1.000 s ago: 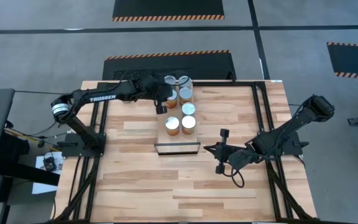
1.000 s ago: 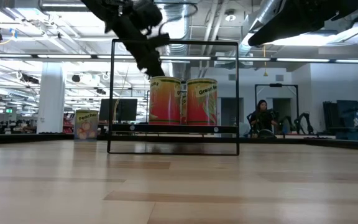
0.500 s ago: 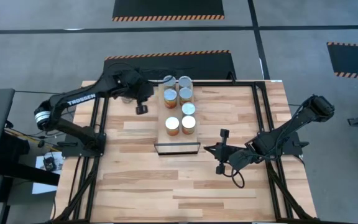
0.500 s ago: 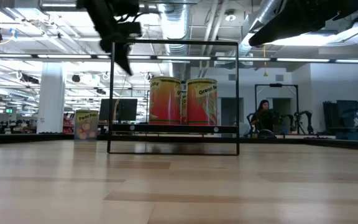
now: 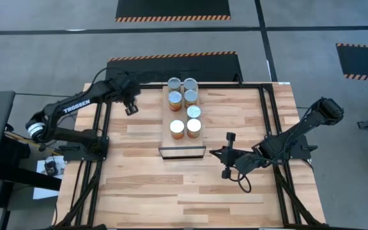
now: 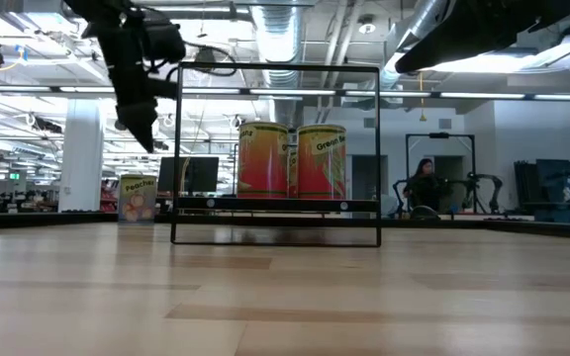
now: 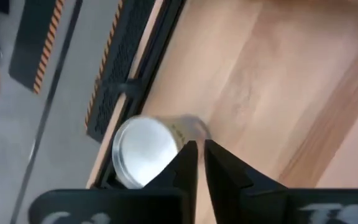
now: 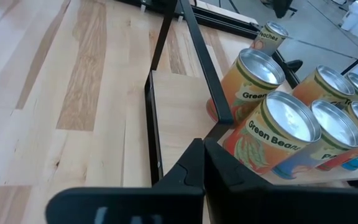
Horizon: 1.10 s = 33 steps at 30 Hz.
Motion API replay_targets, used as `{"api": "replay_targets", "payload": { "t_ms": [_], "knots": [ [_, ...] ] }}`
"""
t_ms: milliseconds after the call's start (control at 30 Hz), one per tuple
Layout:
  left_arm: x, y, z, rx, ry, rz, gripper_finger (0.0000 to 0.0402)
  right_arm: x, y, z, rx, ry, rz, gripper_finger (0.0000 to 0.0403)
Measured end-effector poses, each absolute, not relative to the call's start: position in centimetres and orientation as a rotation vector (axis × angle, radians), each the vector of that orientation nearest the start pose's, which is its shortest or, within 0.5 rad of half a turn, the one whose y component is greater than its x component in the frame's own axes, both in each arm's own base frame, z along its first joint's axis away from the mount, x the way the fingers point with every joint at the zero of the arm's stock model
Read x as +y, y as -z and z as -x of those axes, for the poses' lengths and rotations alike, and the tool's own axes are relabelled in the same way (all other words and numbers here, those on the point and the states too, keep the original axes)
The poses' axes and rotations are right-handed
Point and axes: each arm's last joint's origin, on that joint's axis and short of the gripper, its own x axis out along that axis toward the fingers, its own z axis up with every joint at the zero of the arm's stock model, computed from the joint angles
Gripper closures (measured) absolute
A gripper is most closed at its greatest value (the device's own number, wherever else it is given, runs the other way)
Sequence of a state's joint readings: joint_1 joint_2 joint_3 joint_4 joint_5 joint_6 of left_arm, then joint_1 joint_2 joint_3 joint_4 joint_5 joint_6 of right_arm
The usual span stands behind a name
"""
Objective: Pick and place cans onto a shelf
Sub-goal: Align the canned peaches with the other canned peaches on the shelf
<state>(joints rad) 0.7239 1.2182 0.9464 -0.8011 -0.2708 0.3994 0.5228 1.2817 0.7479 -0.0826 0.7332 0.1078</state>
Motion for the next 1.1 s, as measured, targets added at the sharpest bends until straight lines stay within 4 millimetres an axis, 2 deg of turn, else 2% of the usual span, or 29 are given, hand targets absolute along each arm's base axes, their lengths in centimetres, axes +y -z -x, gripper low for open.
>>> {"api": "replay_targets", "payload": {
  "t_ms": [167,367,600,767,1000,1100],
  "knots": [
    [17.0,-24.8,-16.0,1.290,-0.668,-0.043,0.0338,11.3,-23.2,-23.4,0.482,0.229,0.254,0.0389],
    [18.3,-23.0,-16.4,1.355,-0.639,-0.017,0.0279,11.3,-23.3,-23.4,0.481,0.229,0.256,0.0387],
    [20.4,-20.7,-17.1,1.448,-0.727,-0.048,0.0256,11.3,-23.2,-23.4,0.482,0.229,0.256,0.0388],
    [20.9,-20.1,-17.3,1.487,-0.741,-0.083,0.0286,11.3,-23.2,-23.4,0.482,0.229,0.256,0.0388],
    [20.8,-20.2,-17.2,1.512,-0.738,-0.116,0.0388,11.3,-23.2,-23.4,0.482,0.229,0.257,0.0387],
    [20.2,-20.8,-17.1,1.497,-0.714,-0.132,0.0393,11.3,-23.2,-23.4,0.483,0.229,0.257,0.0386]
  ]
}}
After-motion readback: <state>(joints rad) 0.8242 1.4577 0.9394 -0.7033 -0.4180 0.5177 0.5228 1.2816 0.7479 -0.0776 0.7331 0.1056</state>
